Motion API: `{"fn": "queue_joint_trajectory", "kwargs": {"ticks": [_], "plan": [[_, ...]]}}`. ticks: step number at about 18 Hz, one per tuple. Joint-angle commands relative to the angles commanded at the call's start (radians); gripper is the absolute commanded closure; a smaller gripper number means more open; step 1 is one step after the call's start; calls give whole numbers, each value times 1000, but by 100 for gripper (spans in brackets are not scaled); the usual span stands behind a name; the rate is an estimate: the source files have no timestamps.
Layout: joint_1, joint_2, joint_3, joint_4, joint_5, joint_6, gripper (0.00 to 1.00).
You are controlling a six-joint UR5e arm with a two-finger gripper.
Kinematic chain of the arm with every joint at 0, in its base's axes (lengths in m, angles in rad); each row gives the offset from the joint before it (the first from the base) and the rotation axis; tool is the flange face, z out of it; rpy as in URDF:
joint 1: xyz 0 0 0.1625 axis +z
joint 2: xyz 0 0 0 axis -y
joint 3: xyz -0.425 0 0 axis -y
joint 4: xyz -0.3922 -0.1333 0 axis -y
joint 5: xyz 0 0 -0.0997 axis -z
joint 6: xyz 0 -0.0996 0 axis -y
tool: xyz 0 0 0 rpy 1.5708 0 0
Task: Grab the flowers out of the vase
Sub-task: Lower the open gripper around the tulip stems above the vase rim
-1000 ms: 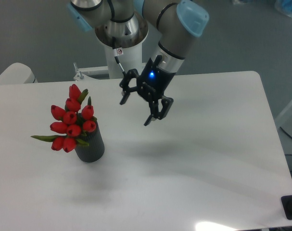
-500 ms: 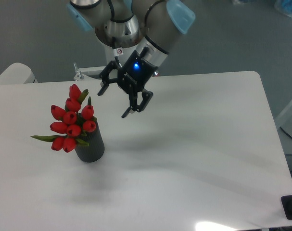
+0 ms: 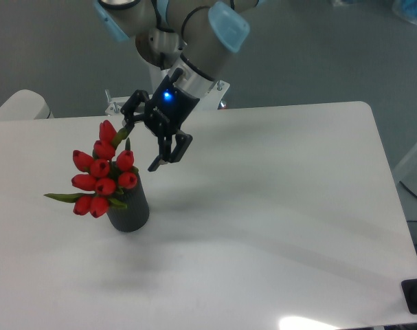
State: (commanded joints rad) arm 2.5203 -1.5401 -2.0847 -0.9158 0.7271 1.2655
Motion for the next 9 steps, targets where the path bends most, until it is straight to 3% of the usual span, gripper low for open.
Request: {"fn": "queue_joint_trajectory", "kwargs": {"ticks": [9], "plan": [[-23,-44,9,23,-24,0,0]]}}
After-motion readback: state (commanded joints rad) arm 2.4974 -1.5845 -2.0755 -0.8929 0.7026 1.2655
